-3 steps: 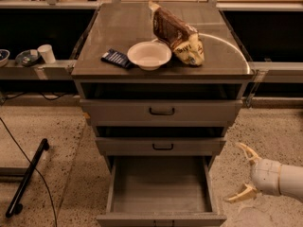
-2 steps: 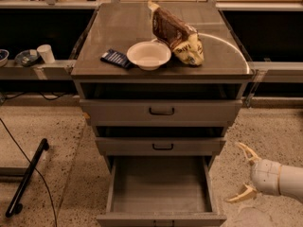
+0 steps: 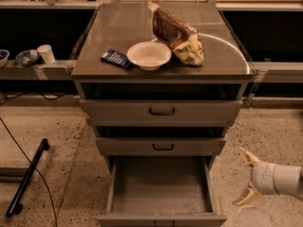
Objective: Close bottom drawer
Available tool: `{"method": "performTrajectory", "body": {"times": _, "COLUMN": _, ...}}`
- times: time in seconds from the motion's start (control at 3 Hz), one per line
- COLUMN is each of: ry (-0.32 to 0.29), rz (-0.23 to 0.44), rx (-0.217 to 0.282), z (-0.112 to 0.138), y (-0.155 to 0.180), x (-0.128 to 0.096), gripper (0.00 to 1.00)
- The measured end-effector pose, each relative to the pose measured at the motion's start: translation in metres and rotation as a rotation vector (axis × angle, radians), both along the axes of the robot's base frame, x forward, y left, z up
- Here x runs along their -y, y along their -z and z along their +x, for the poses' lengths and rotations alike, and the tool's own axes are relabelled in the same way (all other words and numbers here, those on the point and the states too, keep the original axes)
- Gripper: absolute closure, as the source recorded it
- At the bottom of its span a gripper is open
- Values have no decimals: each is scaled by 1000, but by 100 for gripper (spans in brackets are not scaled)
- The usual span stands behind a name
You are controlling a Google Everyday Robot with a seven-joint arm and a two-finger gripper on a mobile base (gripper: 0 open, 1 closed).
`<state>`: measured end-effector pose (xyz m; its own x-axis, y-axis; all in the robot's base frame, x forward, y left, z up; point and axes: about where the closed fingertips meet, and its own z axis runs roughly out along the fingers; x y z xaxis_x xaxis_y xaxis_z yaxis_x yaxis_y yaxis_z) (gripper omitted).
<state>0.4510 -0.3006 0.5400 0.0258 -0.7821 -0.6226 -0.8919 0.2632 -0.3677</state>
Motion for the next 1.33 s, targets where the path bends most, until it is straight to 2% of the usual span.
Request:
{"method": "performTrajectory", "body": {"times": 0.33, "ry": -134, "rz": -111, "rx": 85, "z": 0, "y": 31, "x": 28, "gripper": 0}}
{"method": "performTrajectory", "body": {"times": 0.67, "ry": -183, "rz": -139, "rx": 119, "z": 1, "y": 33, "x": 28, "gripper": 0}}
{"method": "performTrajectory", "body": {"times": 1.0, "ry": -187, "rz": -148, "rx": 111, "z": 2, "y": 40, "x": 27, "gripper": 0}}
{"method": "performTrajectory", "body": {"times": 1.33, "ry": -207, "rz": -187, "rx": 76, "z": 2, "y": 65, "x": 23, "gripper": 0}}
